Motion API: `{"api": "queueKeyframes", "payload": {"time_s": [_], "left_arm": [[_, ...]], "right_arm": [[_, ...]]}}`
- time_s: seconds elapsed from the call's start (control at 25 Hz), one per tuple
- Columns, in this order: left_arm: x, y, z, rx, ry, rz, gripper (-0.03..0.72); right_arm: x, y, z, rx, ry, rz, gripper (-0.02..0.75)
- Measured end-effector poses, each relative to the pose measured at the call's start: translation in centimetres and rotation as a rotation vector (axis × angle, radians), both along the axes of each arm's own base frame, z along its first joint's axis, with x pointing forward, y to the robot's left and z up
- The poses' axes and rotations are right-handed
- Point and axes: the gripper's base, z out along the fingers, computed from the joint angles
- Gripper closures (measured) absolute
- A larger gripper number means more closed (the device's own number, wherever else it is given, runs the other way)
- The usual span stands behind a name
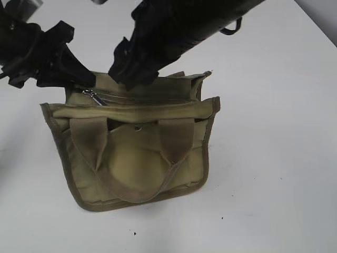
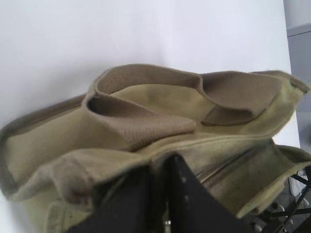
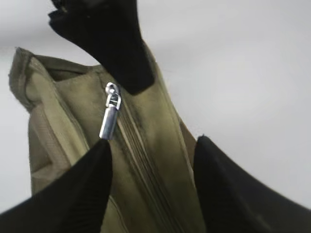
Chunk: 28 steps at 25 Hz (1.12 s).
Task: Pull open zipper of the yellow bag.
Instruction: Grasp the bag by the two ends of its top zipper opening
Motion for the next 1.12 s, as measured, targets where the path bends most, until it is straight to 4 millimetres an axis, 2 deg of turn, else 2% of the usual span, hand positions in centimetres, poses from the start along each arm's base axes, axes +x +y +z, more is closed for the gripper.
{"api": "queueKeyframes", "payload": {"time_s": [0.08, 0.16, 0.28, 0.56, 0.88, 0.96, 1.12], "left_arm": [[0.1, -0.5, 0.5, -0.002, -0.019, -0.016, 0.658], [0.0, -0.9, 0.9, -0.006, -0.024, -0.037, 0.678], [-0.1, -1.4, 1.5, -0.011, -0.026, -0.070, 0.680], [-0.2, -1.7, 2.2, -0.031, -0.025, -0.090, 0.681], [-0.5, -1.7, 2.5, -0.034, -0.025, -0.098, 0.681], [-0.5, -1.7, 2.4, -0.034, -0.020, -0.102, 0.682], [-0.6, -1.7, 2.4, -0.038, -0.010, -0.110, 0.682]], "right_arm": [[0.0, 1.2, -0.4, -0.006, -0.001, 0.027, 0.328], [-0.1, 2.2, -0.6, -0.007, -0.004, 0.052, 0.353], [-0.3, 3.0, -0.8, -0.008, -0.003, 0.069, 0.365], [-0.3, 3.0, -1.1, 0.004, 0.048, 0.036, 0.365], [-0.1, 3.6, -3.6, -0.030, 0.164, 0.020, 0.371], [0.0, 3.7, -3.7, -0.023, 0.164, 0.014, 0.398], [0.3, 3.9, -3.8, -0.009, 0.155, -0.001, 0.512]]}}
